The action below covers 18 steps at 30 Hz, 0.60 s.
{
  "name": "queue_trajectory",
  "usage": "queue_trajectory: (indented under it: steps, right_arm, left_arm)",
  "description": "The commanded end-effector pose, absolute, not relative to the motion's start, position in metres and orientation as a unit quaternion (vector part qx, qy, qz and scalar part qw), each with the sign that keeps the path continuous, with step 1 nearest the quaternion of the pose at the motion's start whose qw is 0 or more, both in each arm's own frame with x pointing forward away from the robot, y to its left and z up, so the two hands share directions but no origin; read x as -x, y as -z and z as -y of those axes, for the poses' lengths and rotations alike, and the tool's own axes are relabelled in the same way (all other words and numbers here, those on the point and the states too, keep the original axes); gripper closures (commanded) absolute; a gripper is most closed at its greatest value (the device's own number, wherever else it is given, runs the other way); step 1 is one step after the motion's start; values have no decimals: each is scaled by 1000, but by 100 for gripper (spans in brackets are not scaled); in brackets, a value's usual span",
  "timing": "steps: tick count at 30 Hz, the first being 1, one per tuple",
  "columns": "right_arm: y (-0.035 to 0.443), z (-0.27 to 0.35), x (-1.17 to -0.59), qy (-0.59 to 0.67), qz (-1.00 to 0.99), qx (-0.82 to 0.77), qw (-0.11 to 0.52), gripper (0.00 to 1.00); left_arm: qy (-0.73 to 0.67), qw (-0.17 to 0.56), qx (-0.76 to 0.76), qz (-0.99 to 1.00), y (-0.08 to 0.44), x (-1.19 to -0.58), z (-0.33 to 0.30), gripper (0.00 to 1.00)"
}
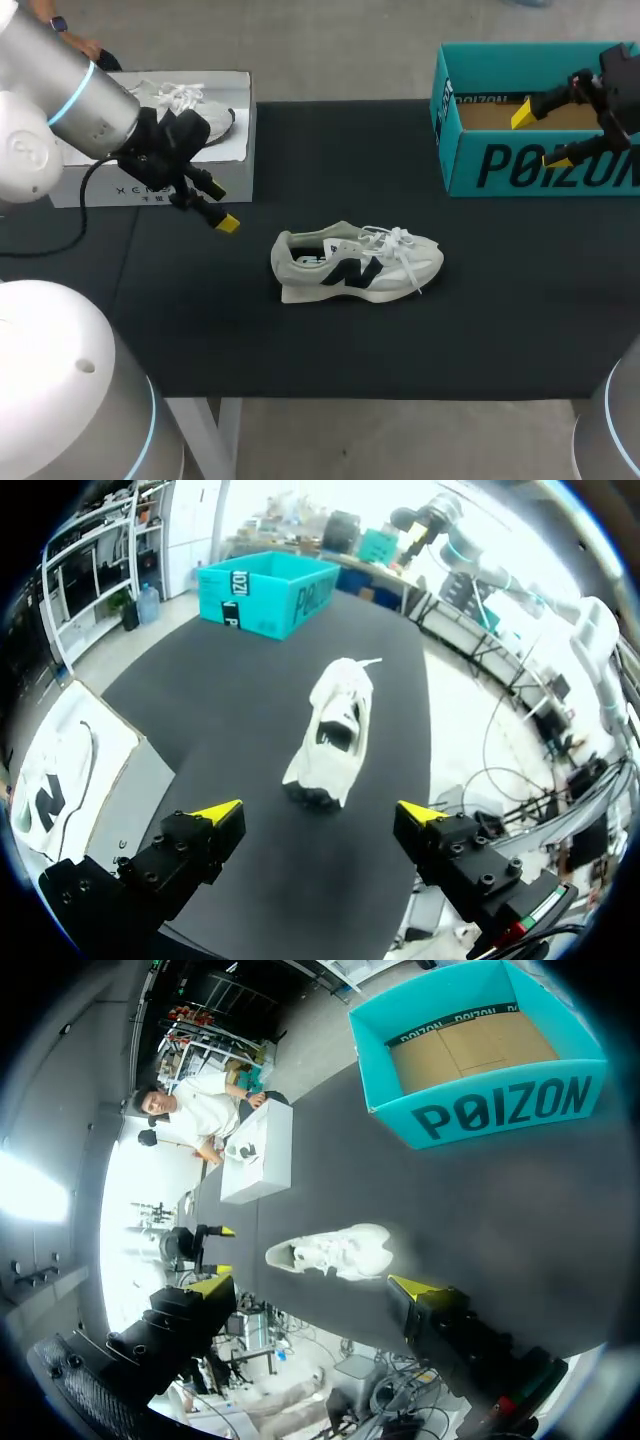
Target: Take the shoe out of the shoebox, open the shoe tongue, remove and reinsert the insole, then place the shoe into the shoebox
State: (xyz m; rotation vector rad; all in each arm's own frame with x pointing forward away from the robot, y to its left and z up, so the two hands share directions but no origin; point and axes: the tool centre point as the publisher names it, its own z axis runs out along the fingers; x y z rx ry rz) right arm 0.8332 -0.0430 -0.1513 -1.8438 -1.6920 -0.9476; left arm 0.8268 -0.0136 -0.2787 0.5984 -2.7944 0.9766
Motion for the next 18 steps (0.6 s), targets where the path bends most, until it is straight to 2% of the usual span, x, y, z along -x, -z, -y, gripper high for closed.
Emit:
queue_trajectory:
  steps: [1, 18]
  right_arm:
    - [151, 43, -834, 343, 615, 671, 230, 0]
    - [151, 43, -834, 343, 615, 671, 230, 0]
  left_arm:
    - [-327, 60, -195, 923, 280, -825, 10, 0]
    - [-341, 86, -211, 912, 281, -820, 12, 0]
